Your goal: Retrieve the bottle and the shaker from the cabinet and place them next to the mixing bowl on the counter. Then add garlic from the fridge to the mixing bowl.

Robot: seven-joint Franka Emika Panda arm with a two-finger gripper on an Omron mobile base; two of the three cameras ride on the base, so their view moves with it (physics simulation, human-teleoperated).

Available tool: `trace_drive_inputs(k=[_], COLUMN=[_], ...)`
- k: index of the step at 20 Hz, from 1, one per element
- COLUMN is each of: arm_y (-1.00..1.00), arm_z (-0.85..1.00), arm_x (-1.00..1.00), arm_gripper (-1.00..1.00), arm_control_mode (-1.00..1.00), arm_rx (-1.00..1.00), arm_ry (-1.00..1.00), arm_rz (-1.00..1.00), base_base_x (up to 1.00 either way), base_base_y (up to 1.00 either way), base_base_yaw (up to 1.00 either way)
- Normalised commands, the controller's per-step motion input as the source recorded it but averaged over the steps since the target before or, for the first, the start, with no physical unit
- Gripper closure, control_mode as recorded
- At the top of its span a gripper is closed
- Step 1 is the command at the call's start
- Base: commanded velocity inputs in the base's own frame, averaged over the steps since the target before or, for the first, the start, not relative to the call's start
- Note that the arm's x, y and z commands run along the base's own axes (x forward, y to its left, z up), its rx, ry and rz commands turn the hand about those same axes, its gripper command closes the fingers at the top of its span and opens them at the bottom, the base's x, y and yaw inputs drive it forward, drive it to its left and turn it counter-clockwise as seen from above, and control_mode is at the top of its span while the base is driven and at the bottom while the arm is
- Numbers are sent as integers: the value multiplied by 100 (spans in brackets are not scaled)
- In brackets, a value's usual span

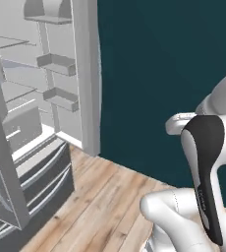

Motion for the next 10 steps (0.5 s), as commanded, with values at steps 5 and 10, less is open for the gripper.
trace_drive_inputs(k=[5,10], arm_y=[0,0], arm_z=[0,0], arm_x=[0,0], arm_gripper=[-100,-100], arm_control_mode=[100,100], arm_rx=[0,0], arm_ry=[0,0], arm_rz=[0,0], base_base_x=[100,94], base_base_y=[-25,-18], base_base_yaw=[70,72])
